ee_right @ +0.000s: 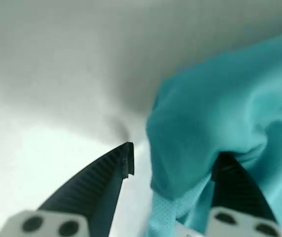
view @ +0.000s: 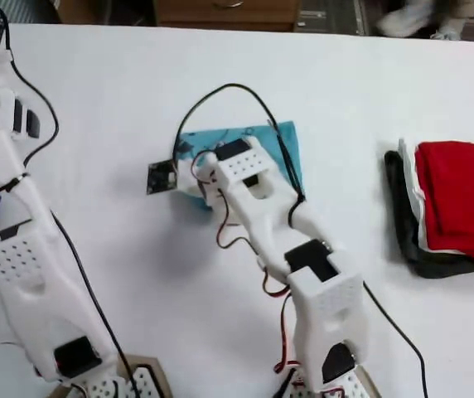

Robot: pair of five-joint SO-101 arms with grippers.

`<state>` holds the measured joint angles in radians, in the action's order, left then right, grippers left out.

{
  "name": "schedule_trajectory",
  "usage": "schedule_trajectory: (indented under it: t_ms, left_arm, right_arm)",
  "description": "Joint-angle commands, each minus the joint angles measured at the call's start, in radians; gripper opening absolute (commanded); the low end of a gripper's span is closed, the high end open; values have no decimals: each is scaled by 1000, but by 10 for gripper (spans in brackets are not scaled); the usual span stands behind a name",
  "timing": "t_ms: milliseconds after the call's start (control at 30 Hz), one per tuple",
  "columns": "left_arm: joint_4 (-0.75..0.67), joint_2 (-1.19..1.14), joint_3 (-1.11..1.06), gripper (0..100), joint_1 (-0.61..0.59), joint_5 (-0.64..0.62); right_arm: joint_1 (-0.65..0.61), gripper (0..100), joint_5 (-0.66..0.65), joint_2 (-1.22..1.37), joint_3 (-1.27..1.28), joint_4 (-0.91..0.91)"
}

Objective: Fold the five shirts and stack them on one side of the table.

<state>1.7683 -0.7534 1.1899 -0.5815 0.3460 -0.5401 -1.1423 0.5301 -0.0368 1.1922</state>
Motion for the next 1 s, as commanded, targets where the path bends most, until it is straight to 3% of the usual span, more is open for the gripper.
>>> schedule_trajectory:
  t_ms: [0, 233, 600, 967]
  left_arm:
    - [-5, 77, 8, 203, -17, 6]
    - [-5, 84, 10, 203, -38, 8]
    - [-5, 86, 10, 203, -51, 8]
    - [-5, 83, 10, 203, -38, 3]
  right_arm:
    - [-8, 253, -3, 41, -46, -27]
    - [-4, 16, -52, 45, -55, -62]
    - [25, 20, -32, 33, -63, -56]
    - [87, 20, -29, -188, -189, 139]
